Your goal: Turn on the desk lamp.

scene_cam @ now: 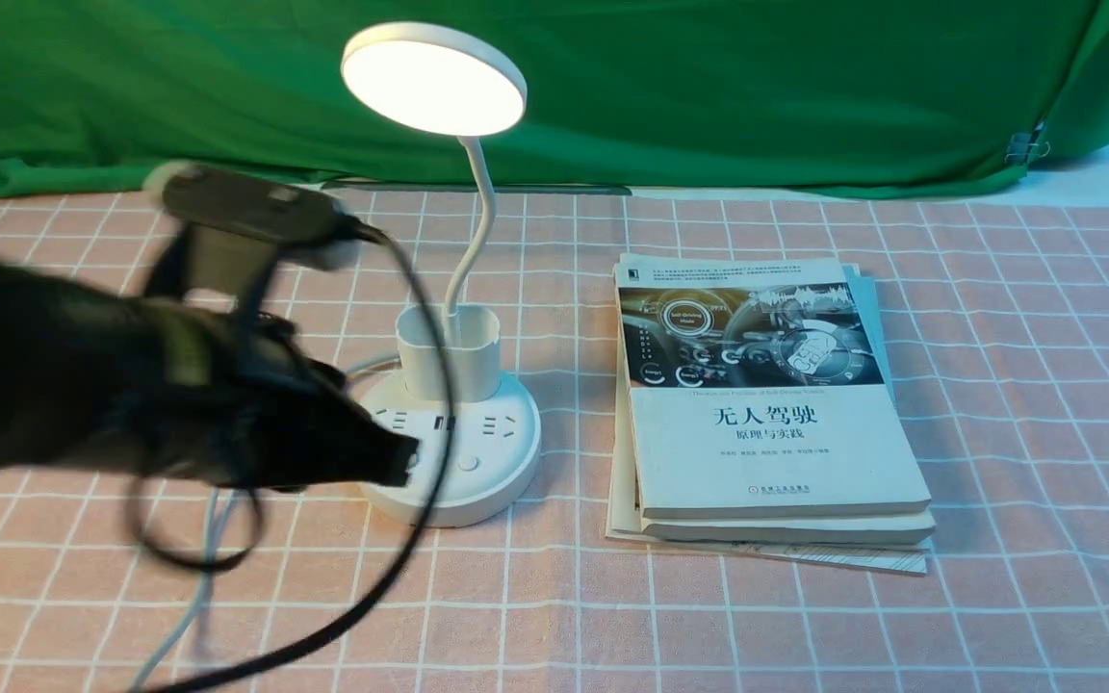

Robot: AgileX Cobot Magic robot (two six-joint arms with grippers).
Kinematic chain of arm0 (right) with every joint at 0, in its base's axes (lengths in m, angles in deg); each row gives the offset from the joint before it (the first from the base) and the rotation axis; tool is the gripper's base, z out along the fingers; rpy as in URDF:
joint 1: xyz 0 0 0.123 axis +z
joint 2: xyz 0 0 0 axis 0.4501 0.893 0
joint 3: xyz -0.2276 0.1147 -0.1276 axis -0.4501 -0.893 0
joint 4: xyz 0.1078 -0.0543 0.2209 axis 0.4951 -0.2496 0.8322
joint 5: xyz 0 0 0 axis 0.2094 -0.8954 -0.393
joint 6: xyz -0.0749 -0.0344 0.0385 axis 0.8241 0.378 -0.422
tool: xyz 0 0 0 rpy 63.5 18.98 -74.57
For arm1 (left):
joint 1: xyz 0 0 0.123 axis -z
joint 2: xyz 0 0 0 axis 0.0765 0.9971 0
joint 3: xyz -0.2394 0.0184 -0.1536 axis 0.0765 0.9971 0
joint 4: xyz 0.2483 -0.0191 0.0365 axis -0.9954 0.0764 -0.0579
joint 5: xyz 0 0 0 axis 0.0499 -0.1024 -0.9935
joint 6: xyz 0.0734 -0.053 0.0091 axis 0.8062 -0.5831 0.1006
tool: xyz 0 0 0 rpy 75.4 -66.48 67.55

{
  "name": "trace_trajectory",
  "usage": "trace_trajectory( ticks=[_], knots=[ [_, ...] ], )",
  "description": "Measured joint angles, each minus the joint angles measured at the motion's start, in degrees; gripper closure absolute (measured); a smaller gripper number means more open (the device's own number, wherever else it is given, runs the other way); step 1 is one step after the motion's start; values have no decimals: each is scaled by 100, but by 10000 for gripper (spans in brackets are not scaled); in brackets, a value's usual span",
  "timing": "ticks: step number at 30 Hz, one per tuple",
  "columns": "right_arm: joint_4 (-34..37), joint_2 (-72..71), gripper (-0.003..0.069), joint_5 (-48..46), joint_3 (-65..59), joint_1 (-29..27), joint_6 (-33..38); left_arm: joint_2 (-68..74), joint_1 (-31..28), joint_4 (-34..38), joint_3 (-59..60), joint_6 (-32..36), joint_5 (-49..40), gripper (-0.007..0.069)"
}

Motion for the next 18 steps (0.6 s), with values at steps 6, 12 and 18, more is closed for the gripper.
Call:
trace_trajectory(
  ticks=[6, 12, 18],
  knots=[
    [0, 0, 418, 0, 0, 0, 0, -1860, 0, 0, 483, -24, -31, 603],
    [0, 0, 418, 0, 0, 0, 0, -3092, 0, 0, 546, -24, -43, 603],
    [0, 0, 418, 0, 0, 0, 0, -3766, 0, 0, 552, -24, -43, 603]
  ],
)
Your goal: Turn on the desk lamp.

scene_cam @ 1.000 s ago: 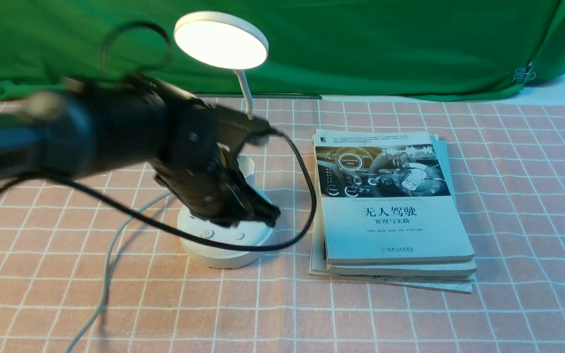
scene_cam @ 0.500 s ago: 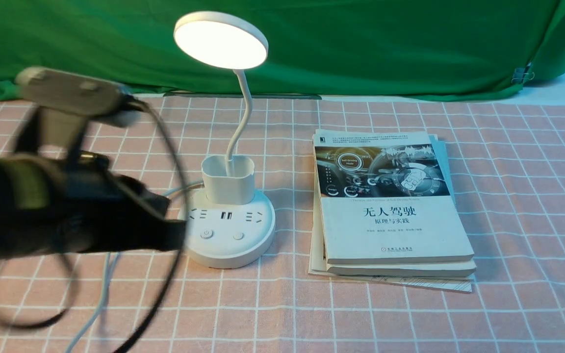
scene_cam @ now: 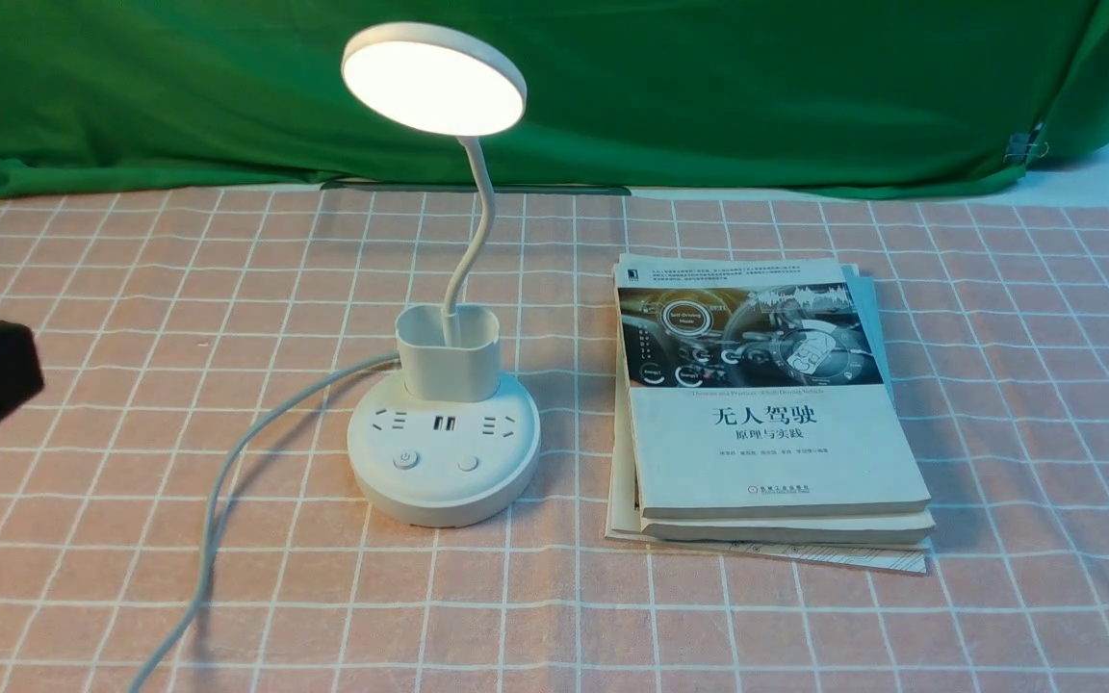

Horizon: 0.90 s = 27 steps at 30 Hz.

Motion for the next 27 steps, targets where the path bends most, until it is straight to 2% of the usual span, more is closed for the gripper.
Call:
trace_trajectory(
  ticks=[7, 9, 14, 16, 19, 23, 27],
  knots=[
    [0, 0, 418, 0, 0, 0, 0, -284, -22, -33, 283, 0, 174, 603],
    [0, 0, 418, 0, 0, 0, 0, -714, -222, -135, 789, 6, 558, 603],
    [0, 0, 418, 0, 0, 0, 0, -1755, -1021, -144, 2039, 522, 1630, 603],
    [0, 0, 418, 0, 0, 0, 0, -2301, -1577, -78, 2652, 995, 1865, 603],
    [0, 0, 418, 0, 0, 0, 0, -2611, -2157, -33, 3193, 1232, 1945, 603],
    [0, 0, 418, -2, 0, 0, 0, -2652, -2752, 93, 3890, 833, 1960, 603],
    [0, 0, 418, 5, 0, 0, 0, -2652, -2899, 147, 4357, 434, 2023, 603]
  ],
)
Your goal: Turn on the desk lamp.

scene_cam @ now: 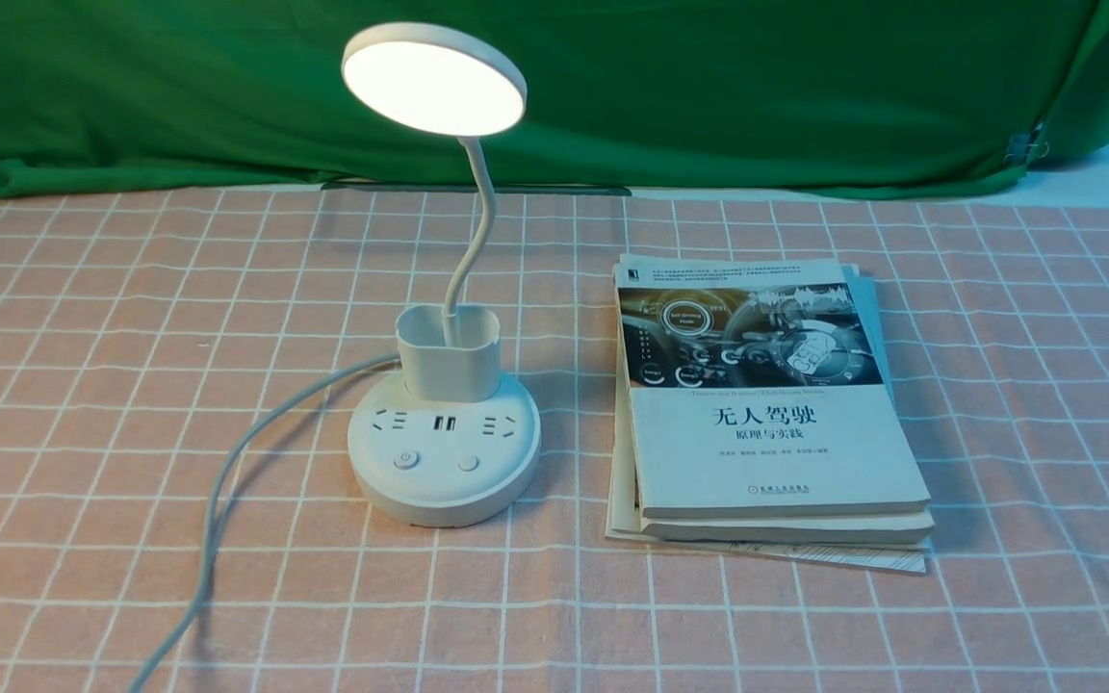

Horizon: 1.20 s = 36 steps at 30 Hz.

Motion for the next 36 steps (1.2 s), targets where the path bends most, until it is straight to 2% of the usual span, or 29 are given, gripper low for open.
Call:
trace_trajectory(
  ticks=[36],
  knots=[
    [0, 0, 418, -6, 0, 0, 0, -27, -12, 104, 115, -48, 261, 603]
  ],
)
